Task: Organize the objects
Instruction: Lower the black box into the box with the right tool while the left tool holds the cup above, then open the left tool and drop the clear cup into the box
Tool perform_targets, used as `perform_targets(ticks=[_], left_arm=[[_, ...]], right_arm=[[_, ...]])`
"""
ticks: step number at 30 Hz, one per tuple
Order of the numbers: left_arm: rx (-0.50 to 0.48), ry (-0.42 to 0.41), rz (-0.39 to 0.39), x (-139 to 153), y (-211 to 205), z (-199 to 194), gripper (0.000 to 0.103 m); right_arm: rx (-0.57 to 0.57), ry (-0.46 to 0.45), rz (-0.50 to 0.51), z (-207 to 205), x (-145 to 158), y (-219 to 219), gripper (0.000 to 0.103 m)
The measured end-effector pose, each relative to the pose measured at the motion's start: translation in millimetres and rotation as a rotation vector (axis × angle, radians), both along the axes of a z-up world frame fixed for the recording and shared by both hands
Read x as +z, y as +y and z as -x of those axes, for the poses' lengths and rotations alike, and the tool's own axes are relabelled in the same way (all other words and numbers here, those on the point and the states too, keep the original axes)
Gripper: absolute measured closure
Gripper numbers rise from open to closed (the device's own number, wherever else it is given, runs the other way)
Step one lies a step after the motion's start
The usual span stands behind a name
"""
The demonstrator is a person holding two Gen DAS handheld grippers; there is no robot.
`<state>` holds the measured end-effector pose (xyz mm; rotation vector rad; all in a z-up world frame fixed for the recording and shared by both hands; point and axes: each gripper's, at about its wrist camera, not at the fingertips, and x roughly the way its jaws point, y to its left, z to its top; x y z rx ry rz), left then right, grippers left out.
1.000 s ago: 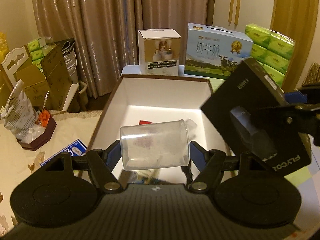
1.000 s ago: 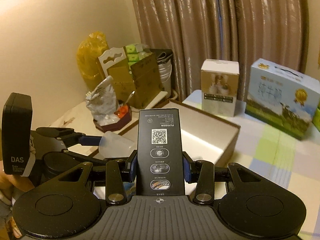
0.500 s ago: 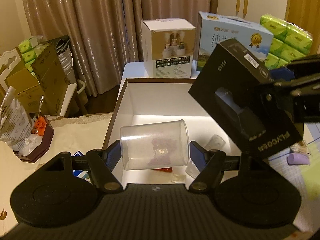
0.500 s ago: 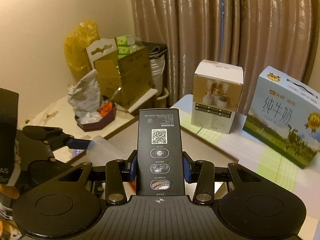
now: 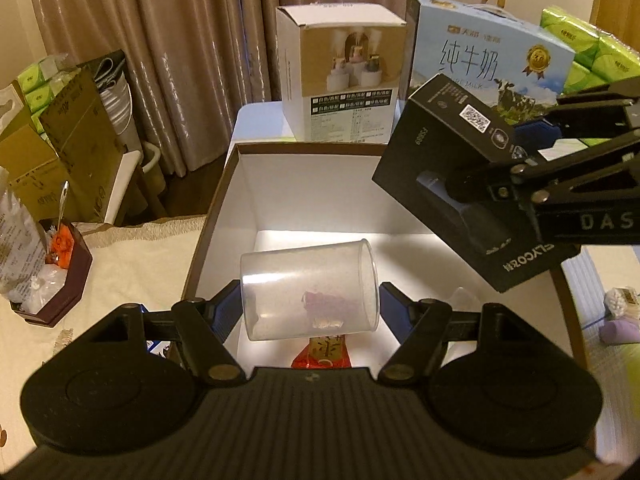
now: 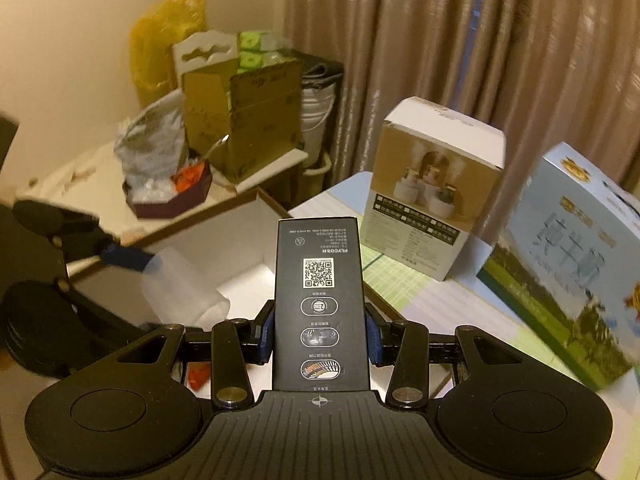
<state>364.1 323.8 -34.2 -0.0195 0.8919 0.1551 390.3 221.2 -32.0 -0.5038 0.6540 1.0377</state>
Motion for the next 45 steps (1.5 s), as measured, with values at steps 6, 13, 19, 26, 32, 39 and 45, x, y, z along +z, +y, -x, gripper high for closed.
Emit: perform_targets(ticks=[6,13,19,26,32,39,45], left_arm=[[0.003,0.023,0.004,-10,4,-11,0.034],[0.003,0.041,0.002,-18,4,-15,0.034],[-0.008,0.046,-0.002,-20,1,-16,0.034],[-0.042,0.039,-0.012,-21,-7,-19,0.032],[-0.049,0.039,-0.017,-17,-9,-16,0.023],[-0.029,0.042,-0.003,-10,-3,-7,0.023],[-0.016,0.038,-0.001,1,-4,2,0.023]], right_arm=[[0.039,-0.007,0.046,-8,-21,9,0.062],[-0.018,0.061,0.026,-19,-25,2,0.062],[-0.047,0.11,0.012,-21,-24,-11,0.062],[-0.059,0.119,0.02,-15,-23,-20,0.059],[-0.06,0.135,0.013,-11,-23,-27,0.05],[-0.064,0.143,0.005,-2,-21,-34,0.047],[-0.069,0.147,-0.009,7,-17,-40,0.044]])
